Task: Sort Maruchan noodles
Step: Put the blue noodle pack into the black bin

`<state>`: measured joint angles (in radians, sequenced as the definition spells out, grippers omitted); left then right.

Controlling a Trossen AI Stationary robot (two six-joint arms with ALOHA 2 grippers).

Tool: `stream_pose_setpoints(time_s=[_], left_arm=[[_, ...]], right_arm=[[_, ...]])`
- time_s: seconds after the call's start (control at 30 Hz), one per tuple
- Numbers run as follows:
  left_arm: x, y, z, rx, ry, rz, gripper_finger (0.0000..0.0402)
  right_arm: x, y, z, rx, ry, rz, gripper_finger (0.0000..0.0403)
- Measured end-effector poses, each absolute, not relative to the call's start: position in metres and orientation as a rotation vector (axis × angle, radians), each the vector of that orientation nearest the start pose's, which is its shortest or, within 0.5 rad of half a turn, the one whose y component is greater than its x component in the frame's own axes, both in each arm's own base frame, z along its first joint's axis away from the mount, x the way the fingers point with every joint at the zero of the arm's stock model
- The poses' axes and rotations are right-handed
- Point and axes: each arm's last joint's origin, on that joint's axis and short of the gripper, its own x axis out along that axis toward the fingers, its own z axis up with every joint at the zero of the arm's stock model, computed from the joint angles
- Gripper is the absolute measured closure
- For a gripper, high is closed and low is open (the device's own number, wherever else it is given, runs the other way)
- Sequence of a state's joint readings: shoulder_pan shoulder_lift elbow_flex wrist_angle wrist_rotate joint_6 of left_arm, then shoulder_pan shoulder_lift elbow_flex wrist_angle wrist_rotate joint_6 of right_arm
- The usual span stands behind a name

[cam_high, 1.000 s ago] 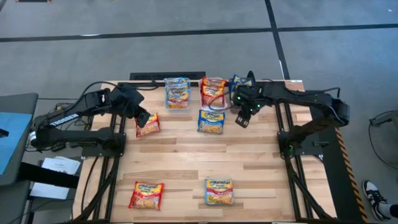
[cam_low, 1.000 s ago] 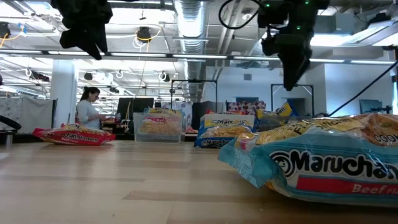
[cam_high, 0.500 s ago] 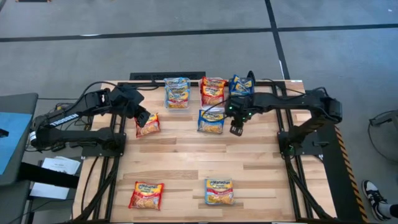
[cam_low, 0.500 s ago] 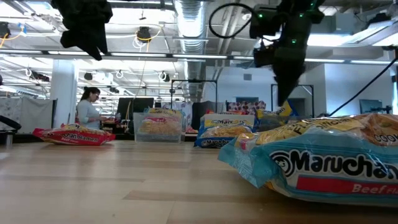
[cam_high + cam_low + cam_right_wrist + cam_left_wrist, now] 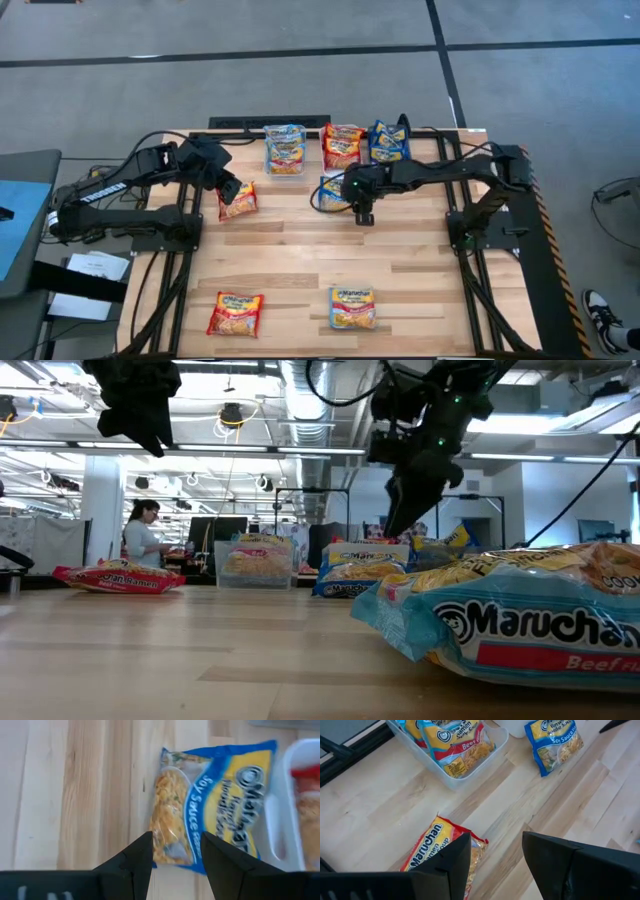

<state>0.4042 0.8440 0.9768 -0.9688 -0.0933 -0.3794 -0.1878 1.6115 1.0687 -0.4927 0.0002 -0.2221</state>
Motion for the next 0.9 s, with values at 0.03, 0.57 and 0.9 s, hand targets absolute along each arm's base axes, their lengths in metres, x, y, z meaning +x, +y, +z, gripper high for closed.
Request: stream_pose_setpoints(time_s=[0.03, 0.57, 0.9], left_arm=[[0.132, 0.059, 0.321, -0.481, 0.738, 0.623, 0.0237], [0.132, 0.059, 0.321, -0.482, 0.737, 0.623, 0.0237], [0.132, 0.059, 0.321, -0.482, 0.737, 0.624, 0.0237]], right_arm=[[0.318, -0.060, 0.205, -0.120, 1.049, -0.045, 0.0217], [0.344, -0.069, 0.161, -0.227, 1.150, -0.155, 0.0217], [0.343, -0.064, 0.156, -0.164, 1.173, -0.191, 0.0310]])
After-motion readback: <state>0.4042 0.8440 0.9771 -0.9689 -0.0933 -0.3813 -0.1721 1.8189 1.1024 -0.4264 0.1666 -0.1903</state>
